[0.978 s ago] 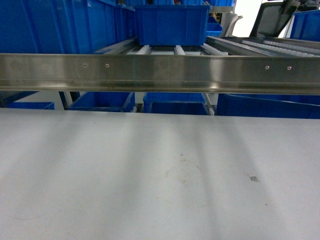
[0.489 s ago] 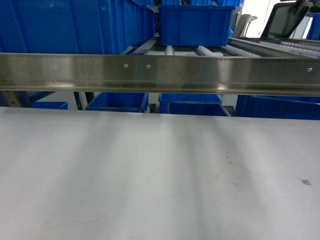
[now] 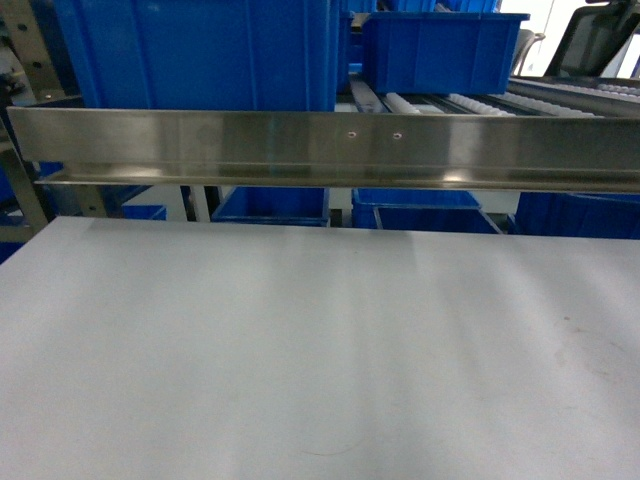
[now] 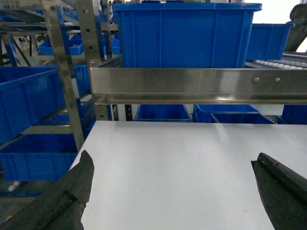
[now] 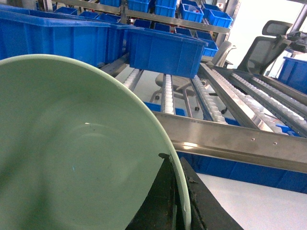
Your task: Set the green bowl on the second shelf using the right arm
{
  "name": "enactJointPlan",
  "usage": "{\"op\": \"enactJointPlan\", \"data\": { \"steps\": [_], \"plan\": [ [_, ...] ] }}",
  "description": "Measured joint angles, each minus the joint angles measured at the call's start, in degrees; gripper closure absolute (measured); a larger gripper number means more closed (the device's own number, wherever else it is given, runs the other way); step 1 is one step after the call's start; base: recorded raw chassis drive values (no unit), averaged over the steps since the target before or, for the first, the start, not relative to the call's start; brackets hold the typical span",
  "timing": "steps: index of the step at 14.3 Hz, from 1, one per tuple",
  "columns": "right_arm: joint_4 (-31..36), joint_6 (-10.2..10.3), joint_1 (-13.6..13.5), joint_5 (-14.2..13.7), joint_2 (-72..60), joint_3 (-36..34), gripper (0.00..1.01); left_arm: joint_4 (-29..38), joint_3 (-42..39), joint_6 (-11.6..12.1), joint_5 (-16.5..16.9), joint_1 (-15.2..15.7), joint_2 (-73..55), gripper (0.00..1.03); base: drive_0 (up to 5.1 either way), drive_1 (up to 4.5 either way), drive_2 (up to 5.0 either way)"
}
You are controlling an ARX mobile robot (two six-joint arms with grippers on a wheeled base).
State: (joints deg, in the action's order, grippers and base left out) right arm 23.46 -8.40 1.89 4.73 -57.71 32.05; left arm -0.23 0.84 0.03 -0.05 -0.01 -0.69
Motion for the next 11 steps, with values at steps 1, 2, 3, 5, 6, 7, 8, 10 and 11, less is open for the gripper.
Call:
{"op": "enactJointPlan", "data": {
  "steps": [1,2,3,5,6,7,8,10,11],
  "plan": [
    [0.0,0.0,0.0,0.0,0.0,0.0,0.99,0.0,0.0,0.0,0.0,0.0,0.0,0.05,-5.0,2.50,2.5],
    [0.2,0.0,0.0,0.0,0.1,0.0,0.99,0.0,0.0,0.0,0.0,0.0,0.0,0.05,-5.0,2.50,2.5],
    [0.3,0.0,0.0,0.0,0.1,0.0,0.99,0.0,0.0,0.0,0.0,0.0,0.0,0.05,-4.9,2.47,2.5],
    [0.2,0.0,0.0,0.0,0.0,0.0,0.99,-0.1,0.0,0.0,-0.1,0.0,0.0,0.05,-5.0,2.46,2.5],
    [0.2,0.0,0.0,0.0,0.1,0.0,0.99,0.0,0.0,0.0,0.0,0.0,0.0,0.05,-4.9,2.49,2.5],
    [0.1,0.0,0.0,0.0,0.1,0.0,0.99,0.0,0.0,0.0,0.0,0.0,0.0,0.05,-4.9,1.51,3.3],
    [0.1,0.0,-0.1,0.1,0.1,0.0,0.99,-0.1,0.0,0.0,0.0,0.0,0.0,0.05,-4.9,1.52,3.3],
    [0.1,0.0,0.0,0.0,0.1,0.0,0.99,0.0,0.0,0.0,0.0,0.0,0.0,0.05,-4.9,1.50,3.4],
    [0.1,0.0,0.0,0.0,0.0,0.0,0.99,-0.1,0.0,0.0,0.0,0.0,0.0,0.05,-4.9,1.43,3.3]
  ]
}}
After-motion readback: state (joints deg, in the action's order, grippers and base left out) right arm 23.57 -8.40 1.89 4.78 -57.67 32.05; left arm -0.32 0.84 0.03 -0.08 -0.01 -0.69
